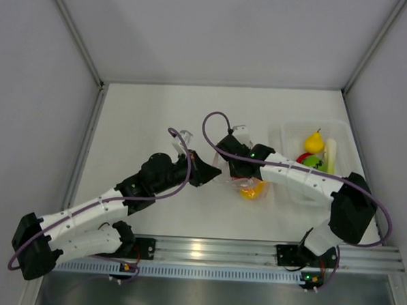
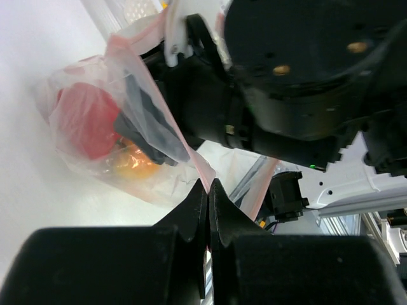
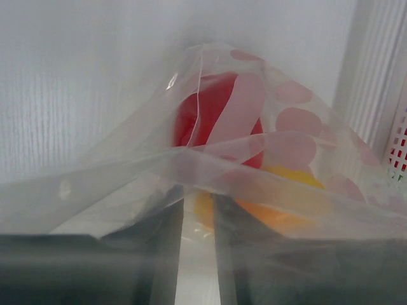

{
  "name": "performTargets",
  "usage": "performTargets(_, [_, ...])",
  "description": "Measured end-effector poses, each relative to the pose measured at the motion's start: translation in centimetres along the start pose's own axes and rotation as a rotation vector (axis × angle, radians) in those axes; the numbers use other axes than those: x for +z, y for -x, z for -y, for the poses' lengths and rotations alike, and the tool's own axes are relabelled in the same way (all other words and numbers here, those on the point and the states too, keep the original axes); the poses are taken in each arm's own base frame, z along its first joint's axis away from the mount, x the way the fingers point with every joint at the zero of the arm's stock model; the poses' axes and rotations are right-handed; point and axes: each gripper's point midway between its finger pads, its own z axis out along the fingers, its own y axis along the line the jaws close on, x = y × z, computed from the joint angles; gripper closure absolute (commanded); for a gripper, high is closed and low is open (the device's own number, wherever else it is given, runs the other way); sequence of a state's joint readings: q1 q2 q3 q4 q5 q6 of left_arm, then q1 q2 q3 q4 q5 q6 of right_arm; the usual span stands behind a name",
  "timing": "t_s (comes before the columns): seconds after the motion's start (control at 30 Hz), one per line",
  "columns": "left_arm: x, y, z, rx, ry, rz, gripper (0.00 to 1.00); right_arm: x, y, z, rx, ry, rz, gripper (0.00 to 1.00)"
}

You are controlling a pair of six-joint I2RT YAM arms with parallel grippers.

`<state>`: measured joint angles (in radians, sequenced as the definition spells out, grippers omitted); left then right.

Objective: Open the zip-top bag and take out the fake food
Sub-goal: Pick up the fake vegetable from the zipper food storage bag.

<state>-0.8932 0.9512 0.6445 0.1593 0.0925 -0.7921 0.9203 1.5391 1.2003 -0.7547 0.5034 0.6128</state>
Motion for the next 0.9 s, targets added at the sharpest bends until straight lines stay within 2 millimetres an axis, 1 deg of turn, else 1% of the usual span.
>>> performTargets(0.1, [0.0,-0.2,0.4,-0.007,-0.019,-0.013,1.00,1.0,-0.2,0.2,-0.006,-0.028,-0.010,0.70])
performTargets(0.23, [0.0,-0.7,0.5,-0.016,-0.029,-0.037,1.00,1.5,-0.1,0.7,0.004,-0.045,-0.004,0.61])
performTargets(0.33, [0.1,-0.8,0.5,-0.019,-0.031,-0.042,1.00,2.0,0.1,1.0,0.007,-0.054,-0.001,0.51])
performTargets(0.53, [0.2,-1.2,0.5,-0.020,-0.038,-0.062,1.00,3.7,-0.9,0.9,-0.004,-0.017,-0.010,0.49])
performTargets(0.63, [0.4,-1.5,0.3,-0.022,-0.035,-0.075,1.00,4.0,-0.4,0.5,-0.002,0.007,0.006,0.47])
performTargets(0.83, [0.7,-1.9,0.0,-0.023,-0.030,-0.087,1.00,4.8,0.0,-0.3,0.012,0.062,0.026,0.40])
performTargets(0.9, [0.8,-1.9,-0.2,-0.024,-0.024,-0.085,1.00,5.1,0.2,-0.5,0.009,0.066,0.031,0.31])
